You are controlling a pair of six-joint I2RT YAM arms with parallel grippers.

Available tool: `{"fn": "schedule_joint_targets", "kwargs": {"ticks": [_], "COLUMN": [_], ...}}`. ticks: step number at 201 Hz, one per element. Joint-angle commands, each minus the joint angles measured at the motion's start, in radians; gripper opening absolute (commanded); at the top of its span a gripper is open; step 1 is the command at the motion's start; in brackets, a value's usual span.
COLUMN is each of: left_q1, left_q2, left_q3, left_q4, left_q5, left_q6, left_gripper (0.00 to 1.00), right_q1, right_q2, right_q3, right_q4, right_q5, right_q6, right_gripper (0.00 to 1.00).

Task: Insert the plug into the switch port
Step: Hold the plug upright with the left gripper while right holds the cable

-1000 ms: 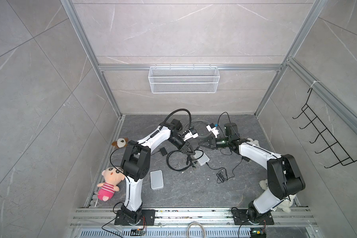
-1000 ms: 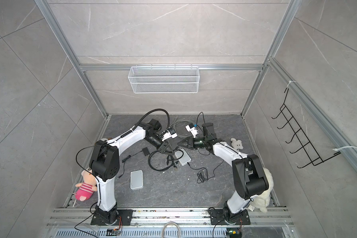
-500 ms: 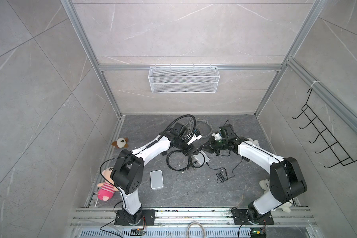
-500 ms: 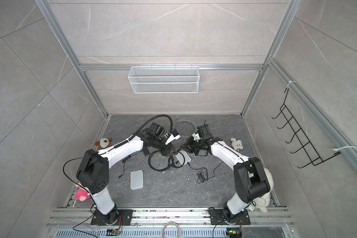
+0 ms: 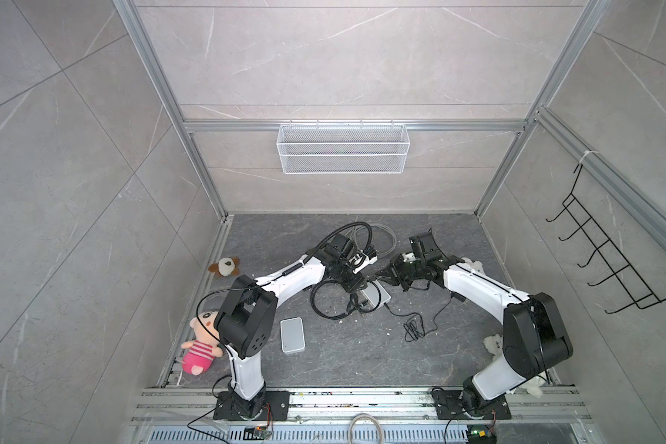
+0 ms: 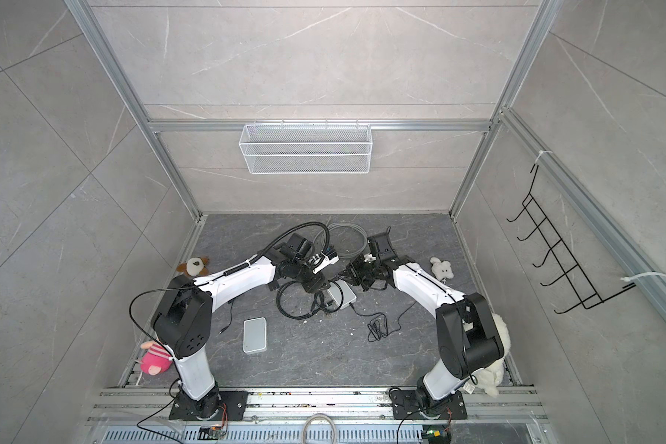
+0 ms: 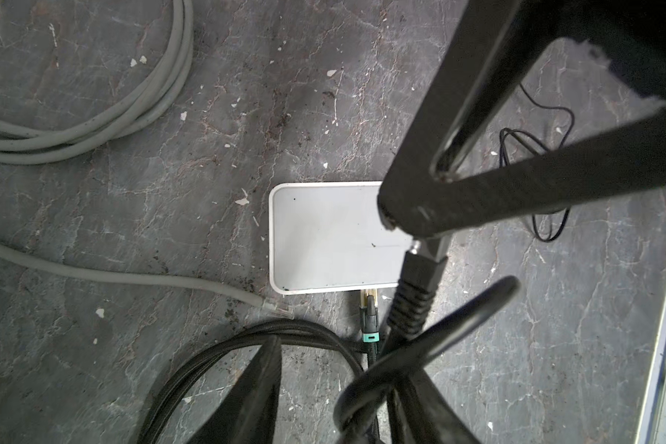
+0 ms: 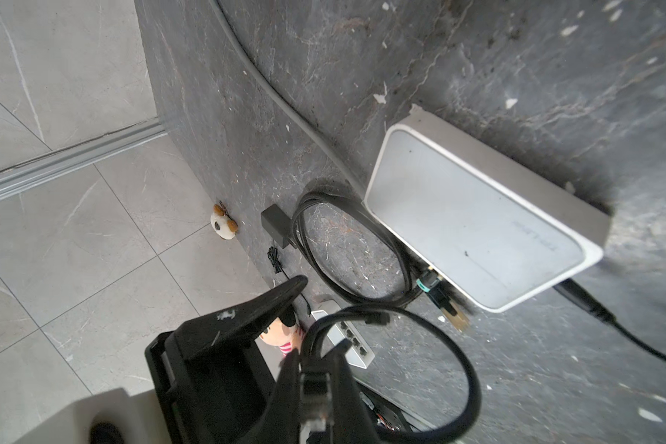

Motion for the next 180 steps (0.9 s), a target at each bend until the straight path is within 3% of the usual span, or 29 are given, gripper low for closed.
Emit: {"fn": "schedule_joint_targets", "kwargs": {"ticks": [1,27,48,64,83,117,133,180], "left_q1": [-0.002,0.002,0.020,0.045,0.077,0.117,0.119,0.123], "left_q2": [-0.002,-0.019,-0.020,-0.014,0.002,0.067,0.100,0.113], "left_q3": [0.009,0.001,0.016,0.039,0.064,0.173,0.231,0.264], "left_q4": [0.021,0.047,0.018,-0.034,-0.102,-0.300,-0.394,-0.466], "left_q5": [-0.049,-0.009,0.087,0.191,0.294,0.412,0.445,0.488], "left_q6": [0.035,0.022,0.023,0.029,0.049,0.122,0.160,0.186], "left_gripper": [0.36,0.17,0.08,0.06,0.05,0.05,0.05,0.05], "right_q1": [0.005,0.003,-0.014,-0.047,-0.093,-0.123,-0.123,-0.114], "right_q2": [-0.002,-0.012,-0.025,-0.047,-0.078,-0.107,-0.108,-0.058], "right_q3": [0.015,0.010,0.007,0.005,0.004,-0.027,-0.062,-0.103], "right_q4": [-0.006,-0.008,-0.003,0.028,0.113,0.239,0.306,0.449], "right_q5": [-0.019,-0.023,-0.018,-0.009,-0.066,-0.207,-0.274,-0.399], "right_q6": [0.025,0.029,-0.016,-0.110,-0.316,-0.681,-0.785,-0.783], "right_gripper": [0.02,0.06,0.22,0.32,0.39,0.39,0.38,0.38]}}
